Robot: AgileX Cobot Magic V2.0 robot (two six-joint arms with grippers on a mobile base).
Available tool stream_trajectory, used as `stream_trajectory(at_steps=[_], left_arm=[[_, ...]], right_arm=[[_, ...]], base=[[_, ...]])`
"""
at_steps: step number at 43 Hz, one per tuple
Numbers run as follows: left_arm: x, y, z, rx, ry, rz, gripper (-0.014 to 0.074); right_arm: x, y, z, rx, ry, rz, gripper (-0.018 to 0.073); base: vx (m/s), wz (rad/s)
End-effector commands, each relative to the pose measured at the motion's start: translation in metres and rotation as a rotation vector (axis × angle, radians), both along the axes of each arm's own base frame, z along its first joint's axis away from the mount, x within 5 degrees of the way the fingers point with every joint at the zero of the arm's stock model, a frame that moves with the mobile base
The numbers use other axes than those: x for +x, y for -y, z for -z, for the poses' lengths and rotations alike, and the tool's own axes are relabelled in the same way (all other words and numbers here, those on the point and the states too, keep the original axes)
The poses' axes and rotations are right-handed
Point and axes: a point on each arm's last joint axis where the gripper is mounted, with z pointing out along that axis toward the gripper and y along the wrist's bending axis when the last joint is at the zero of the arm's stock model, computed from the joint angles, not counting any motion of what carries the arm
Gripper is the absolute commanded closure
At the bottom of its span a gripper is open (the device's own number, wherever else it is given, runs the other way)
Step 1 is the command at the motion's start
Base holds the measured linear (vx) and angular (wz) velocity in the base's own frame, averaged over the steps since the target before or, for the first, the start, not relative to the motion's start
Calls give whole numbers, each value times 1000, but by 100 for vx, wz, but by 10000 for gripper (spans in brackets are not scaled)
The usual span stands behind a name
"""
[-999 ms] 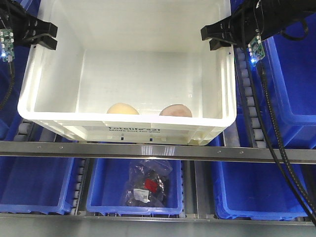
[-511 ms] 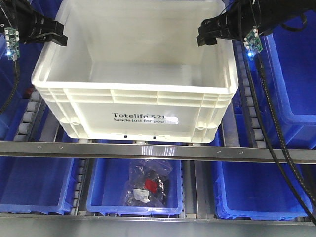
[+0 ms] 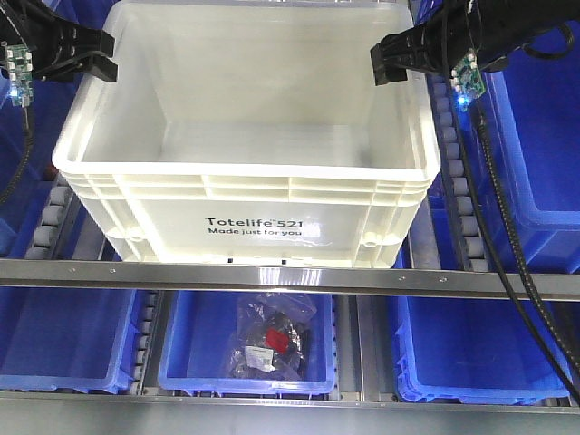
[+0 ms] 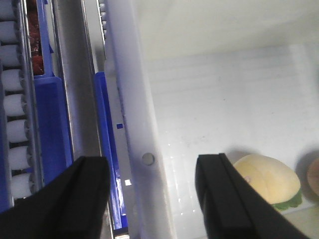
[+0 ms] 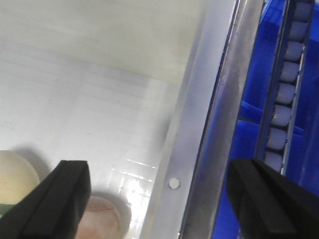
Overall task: Place moving items into box and shelve
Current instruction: 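Lower the tote onto the shelf slot with both grippers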
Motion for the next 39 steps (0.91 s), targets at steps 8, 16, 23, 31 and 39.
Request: stream_trajectory(at_steps=[8,16,23,31,39], left_arm=[[-13,9,-38,-52,154,101,103],[-20,13,-43,-82,166,149,108],[-59,3,-11,-77,233,31,108],[-79,-1,-4,-64,257,12,108],[-96,-3,-8,-28,307,43,108]], right_arm=[[-8,1,-35,63,130,6,-34],[-13,2,-41,60,151,-8,-34],[-27,5,-58,73,181,-20,-34],[-30,6,-46,77,189,-18,-34],[-51,4,-22,87,254,-37,-34]], base=[[0,0],[0,0],[0,0],[0,0],[0,0]])
